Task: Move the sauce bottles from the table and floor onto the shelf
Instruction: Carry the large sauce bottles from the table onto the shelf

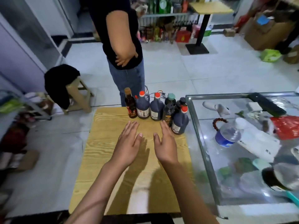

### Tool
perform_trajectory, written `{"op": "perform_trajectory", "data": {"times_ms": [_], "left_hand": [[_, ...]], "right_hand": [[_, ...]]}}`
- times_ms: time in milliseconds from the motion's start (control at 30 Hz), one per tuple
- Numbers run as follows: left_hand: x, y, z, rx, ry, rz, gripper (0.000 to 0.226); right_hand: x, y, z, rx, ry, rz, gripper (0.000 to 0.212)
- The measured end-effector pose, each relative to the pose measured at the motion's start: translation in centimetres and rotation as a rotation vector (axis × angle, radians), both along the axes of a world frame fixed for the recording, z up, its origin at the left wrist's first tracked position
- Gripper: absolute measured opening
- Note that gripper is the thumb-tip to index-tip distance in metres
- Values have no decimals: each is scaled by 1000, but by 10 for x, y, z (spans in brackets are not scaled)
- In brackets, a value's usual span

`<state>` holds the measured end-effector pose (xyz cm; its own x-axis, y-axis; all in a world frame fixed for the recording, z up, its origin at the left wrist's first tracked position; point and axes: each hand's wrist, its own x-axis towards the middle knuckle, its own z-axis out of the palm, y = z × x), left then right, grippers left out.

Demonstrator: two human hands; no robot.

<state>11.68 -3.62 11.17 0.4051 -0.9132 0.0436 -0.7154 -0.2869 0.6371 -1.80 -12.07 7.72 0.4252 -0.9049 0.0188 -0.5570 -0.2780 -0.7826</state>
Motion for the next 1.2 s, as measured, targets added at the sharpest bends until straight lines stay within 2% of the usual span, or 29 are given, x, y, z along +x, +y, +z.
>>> {"op": "perform_trajectory", "data": {"times_ms": [100,267,367,433,533,633,700,800,867,967,1033,1067,1133,1200], "left_hand": [[24,-29,-3,7,25,101,48],[72,-64,-16,-13,177,332,42],[99,-92,-24,6,262,416,44],[116,-113,-28,14,342,448,43],[143,-141,-42,36,442,492,40],[162,-159,-50,40,521,499,44],[171,-169,-51,31,565,440,57],[185,-185,-53,72,622,284,81],[194,-190,-62,106,663,213,81],[202,-192,-72,102,593,167,50],[208,-187,-77,131,475,132,25],[212,-185,-80,134,414,106,20],[216,-182,-89,123,344,104,33],[210,-175,-86,57,387,188,37]], "right_hand": [[25,-41,-13,44,16,22,55],[76,-94,-24,167,25,23,56],[111,-116,-20,224,-36,55,49],[136,-132,-19,195,-39,59,49],[170,-153,-23,78,79,83,50],[190,-172,-30,80,250,107,57],[198,-181,-36,79,343,158,58],[204,-195,-35,78,398,184,47],[205,-204,-28,63,488,228,42],[202,-213,-18,51,651,338,38],[200,-214,-15,50,690,408,35],[199,-214,-15,58,684,448,35],[199,-208,-20,107,606,471,33],[201,-199,-27,159,508,409,35]]}}
